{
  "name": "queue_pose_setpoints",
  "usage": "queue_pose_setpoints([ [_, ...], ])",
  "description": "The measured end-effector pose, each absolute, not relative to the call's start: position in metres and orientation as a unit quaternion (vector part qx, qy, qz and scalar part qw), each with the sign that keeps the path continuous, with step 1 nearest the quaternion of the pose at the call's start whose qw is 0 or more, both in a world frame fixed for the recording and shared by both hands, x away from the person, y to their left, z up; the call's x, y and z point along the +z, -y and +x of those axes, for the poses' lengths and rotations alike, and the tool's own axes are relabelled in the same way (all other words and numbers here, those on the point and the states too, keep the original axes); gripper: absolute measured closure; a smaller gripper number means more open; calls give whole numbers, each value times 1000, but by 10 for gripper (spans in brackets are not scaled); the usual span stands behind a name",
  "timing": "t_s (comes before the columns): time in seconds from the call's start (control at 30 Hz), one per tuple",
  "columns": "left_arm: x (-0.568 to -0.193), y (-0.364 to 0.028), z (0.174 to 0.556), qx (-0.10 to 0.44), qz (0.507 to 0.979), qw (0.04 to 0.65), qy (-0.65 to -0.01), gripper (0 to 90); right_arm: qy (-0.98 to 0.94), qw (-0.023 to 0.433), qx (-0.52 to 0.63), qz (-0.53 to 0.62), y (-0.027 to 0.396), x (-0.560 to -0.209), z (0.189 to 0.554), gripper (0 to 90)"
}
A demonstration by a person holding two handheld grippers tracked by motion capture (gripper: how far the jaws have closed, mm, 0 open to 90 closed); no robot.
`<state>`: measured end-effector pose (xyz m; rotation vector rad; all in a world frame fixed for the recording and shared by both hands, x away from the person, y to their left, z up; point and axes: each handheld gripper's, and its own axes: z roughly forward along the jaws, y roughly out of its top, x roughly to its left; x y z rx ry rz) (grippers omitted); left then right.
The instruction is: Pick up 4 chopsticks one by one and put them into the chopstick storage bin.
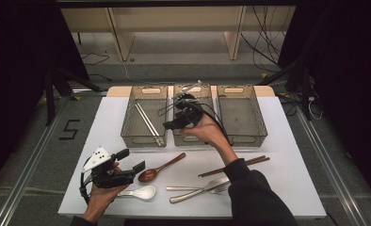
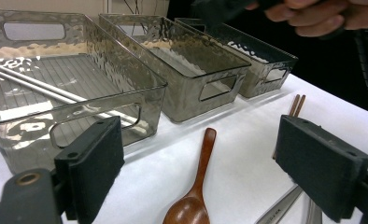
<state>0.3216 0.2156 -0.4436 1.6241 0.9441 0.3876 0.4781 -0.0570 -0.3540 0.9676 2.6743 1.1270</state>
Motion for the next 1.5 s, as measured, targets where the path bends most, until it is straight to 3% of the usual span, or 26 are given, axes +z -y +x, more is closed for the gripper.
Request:
queue_pose_setpoints([
  [0.47,-444,-215,322,166,694,572,-404,147,-872,63,364,322,133,-355,442,310],
  [0.77,-445,-215,322,166,694,571,-406,147,-879,74,331,334,176,-374,427,302],
  [1.5,-446,-215,324,167,695,568,-408,147,-891,109,275,344,235,-409,399,352],
])
